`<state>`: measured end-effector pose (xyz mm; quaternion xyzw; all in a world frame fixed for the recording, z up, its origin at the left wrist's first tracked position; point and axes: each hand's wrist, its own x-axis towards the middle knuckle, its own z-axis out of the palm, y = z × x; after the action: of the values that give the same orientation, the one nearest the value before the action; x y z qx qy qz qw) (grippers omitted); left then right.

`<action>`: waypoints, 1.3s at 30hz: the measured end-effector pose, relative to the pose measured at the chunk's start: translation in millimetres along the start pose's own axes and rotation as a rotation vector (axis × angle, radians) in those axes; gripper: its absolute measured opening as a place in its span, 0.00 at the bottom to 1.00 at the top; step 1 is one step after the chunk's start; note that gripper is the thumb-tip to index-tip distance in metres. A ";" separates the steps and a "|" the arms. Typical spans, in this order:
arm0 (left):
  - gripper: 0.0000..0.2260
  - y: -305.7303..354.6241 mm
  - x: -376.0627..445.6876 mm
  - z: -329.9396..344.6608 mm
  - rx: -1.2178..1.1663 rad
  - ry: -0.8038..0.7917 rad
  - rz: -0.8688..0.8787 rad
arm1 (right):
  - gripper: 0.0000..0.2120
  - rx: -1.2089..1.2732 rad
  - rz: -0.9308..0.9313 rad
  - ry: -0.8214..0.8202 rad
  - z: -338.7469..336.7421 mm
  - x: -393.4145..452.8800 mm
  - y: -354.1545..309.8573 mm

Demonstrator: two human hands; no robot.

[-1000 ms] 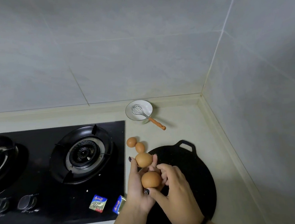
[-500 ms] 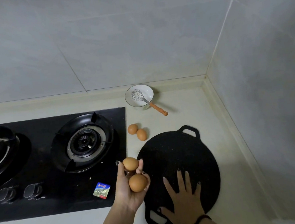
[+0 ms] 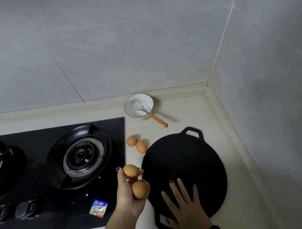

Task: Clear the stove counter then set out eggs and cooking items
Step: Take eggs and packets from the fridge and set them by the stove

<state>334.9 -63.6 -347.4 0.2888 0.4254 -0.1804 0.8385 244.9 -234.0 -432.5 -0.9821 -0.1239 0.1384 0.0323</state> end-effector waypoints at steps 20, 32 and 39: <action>0.20 -40.7 47.6 50.1 0.248 0.061 -0.066 | 0.44 0.158 0.349 0.053 -32.3 27.2 140.7; 0.24 -28.1 70.7 66.2 0.207 0.032 -0.004 | 0.47 0.287 0.361 0.169 -29.4 59.4 136.5; 0.26 -26.3 70.5 63.7 0.158 0.019 -0.039 | 0.44 0.378 0.376 0.116 -43.1 63.0 137.6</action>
<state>399.7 -128.4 -383.8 0.3476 0.4233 -0.2271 0.8053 347.9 -352.5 -421.2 -0.9707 0.0907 0.1063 0.1957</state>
